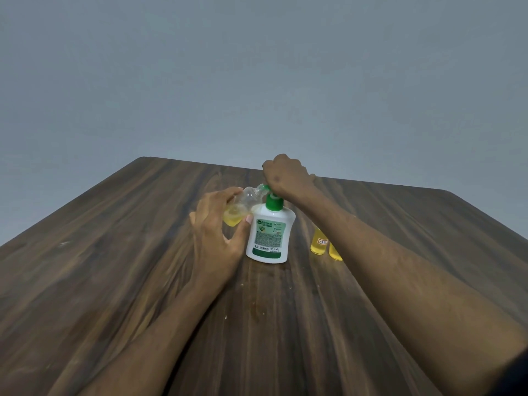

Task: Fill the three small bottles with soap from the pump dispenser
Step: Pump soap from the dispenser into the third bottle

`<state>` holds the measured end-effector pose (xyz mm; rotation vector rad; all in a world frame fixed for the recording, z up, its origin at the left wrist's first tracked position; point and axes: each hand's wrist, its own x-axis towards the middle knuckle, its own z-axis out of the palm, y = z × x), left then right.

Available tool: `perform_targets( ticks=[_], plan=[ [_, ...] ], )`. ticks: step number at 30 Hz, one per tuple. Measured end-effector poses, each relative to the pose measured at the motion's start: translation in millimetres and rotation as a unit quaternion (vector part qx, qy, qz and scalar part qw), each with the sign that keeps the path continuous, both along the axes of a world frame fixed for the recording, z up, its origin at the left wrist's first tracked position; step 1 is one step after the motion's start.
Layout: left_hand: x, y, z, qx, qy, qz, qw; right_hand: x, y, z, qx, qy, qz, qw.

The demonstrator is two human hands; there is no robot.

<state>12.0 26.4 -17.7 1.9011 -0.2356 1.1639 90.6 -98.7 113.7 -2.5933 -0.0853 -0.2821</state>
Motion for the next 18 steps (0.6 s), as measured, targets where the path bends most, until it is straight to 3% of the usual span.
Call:
perform_targets(
  ticks=[18],
  plan=[
    [-1.3, -0.2, 1.2, -0.007, 0.004, -0.003, 1.0, 3.1, -0.6, -2.1, 0.019, 0.008, 0.007, 1.0]
  ],
)
